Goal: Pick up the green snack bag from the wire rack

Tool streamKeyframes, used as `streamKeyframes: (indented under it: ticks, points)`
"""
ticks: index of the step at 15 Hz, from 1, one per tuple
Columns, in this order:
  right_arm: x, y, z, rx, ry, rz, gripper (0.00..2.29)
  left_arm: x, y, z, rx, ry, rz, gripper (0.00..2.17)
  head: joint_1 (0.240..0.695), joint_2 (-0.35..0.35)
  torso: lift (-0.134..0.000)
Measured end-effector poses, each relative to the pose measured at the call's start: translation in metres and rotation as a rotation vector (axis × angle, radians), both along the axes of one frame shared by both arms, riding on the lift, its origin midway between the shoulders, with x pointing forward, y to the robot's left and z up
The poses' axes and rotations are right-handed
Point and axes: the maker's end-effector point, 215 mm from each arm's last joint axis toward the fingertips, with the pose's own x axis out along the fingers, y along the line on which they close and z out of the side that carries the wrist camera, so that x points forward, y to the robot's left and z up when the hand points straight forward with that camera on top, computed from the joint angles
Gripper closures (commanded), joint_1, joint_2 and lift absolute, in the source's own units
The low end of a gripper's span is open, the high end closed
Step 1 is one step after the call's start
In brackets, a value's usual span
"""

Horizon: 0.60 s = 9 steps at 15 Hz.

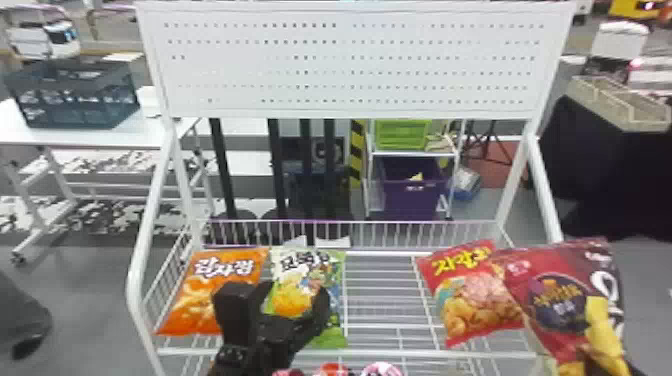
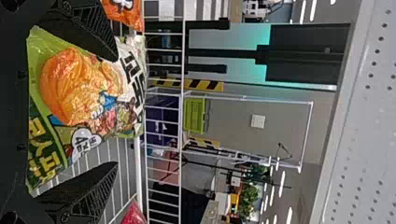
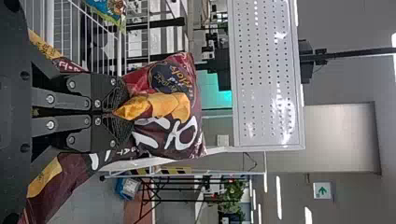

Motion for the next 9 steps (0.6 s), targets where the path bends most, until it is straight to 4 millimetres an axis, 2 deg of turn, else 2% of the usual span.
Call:
streamKeyframes:
  ticks: [3, 5, 6, 7, 9]
  points:
    - [0.005, 0.003, 0.000, -0.003, -0.007, 0.017, 2.19, 0.010, 0.003, -0.009, -0.024, 0.033, 0.019, 0.10, 0.499, 0.000, 0.000]
    - [0.006, 0.004, -0.001, -0.003, -0.006, 0.021, 2.19, 0.015, 0.003, -0.023, -0.007, 0.064, 0.021, 0.11, 0.499, 0.000, 0.000]
    - [0.006, 0.005, -0.001, -0.003, -0.007, 0.023, 2.19, 0.015, 0.003, -0.033, 0.014, 0.086, 0.018, 0.23, 0.499, 0.000, 0.000]
    - [0.007, 0.005, -0.001, -0.003, -0.007, 0.025, 2.19, 0.015, 0.002, -0.043, 0.034, 0.109, 0.013, 0.57, 0.499, 0.000, 0.000]
    - [0.008, 0.007, -0.001, -0.003, -0.008, 0.029, 2.19, 0.014, -0.001, -0.055, 0.069, 0.139, 0.000, 2.14, 0.499, 0.000, 0.000]
